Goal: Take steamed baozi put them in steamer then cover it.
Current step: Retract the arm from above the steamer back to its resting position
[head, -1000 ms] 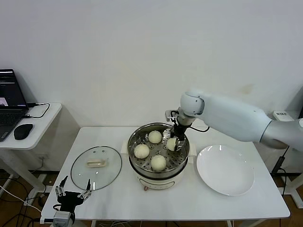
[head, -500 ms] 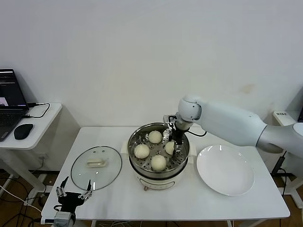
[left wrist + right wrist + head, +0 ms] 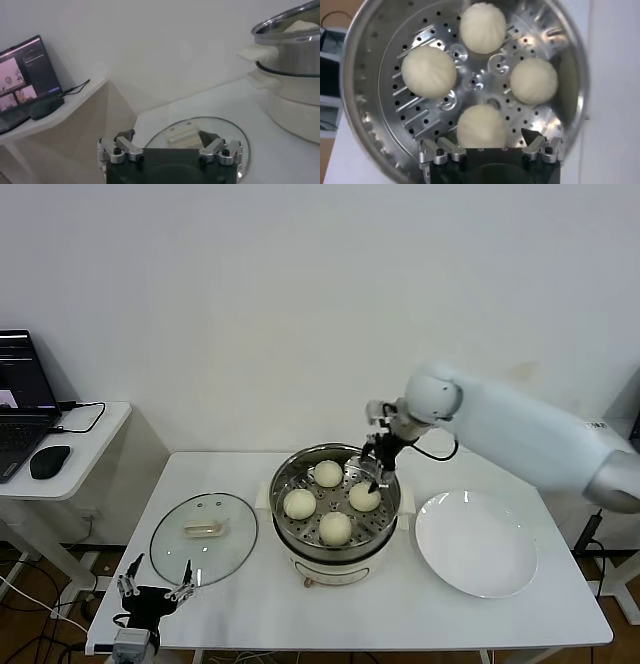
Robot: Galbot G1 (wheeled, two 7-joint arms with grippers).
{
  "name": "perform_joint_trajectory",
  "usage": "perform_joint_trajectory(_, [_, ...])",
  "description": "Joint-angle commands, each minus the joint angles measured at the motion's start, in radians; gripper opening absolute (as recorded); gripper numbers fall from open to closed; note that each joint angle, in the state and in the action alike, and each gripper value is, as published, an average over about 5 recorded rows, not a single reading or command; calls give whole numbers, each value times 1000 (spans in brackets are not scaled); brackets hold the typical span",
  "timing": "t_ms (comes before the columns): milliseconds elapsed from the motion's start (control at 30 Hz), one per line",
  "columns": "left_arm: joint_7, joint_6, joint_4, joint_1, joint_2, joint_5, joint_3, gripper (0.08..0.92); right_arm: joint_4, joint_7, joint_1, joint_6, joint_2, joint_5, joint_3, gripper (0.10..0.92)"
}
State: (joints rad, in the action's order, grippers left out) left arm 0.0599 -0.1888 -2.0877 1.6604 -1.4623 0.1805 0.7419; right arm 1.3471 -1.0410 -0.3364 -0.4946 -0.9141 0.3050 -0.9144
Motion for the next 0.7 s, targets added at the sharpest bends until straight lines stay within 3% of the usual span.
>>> perform_joint_trajectory(33, [-13, 5, 6, -9, 6, -28, 7, 823, 277, 561, 324, -20, 275, 262, 502, 823])
perform_joint_trajectory(233, [-23, 18, 18, -22, 6, -44, 0, 823, 364, 861, 740, 87, 321, 264, 877, 823])
perform_joint_trajectory(500, [-25, 24, 7, -19, 14, -15, -5, 823, 441, 1028, 1262, 212, 217, 278, 1312, 823])
perform_joint_trajectory(700, [-41, 83, 43, -37, 21, 90, -10, 823, 472, 1030, 1522, 291, 88, 306, 1519, 823])
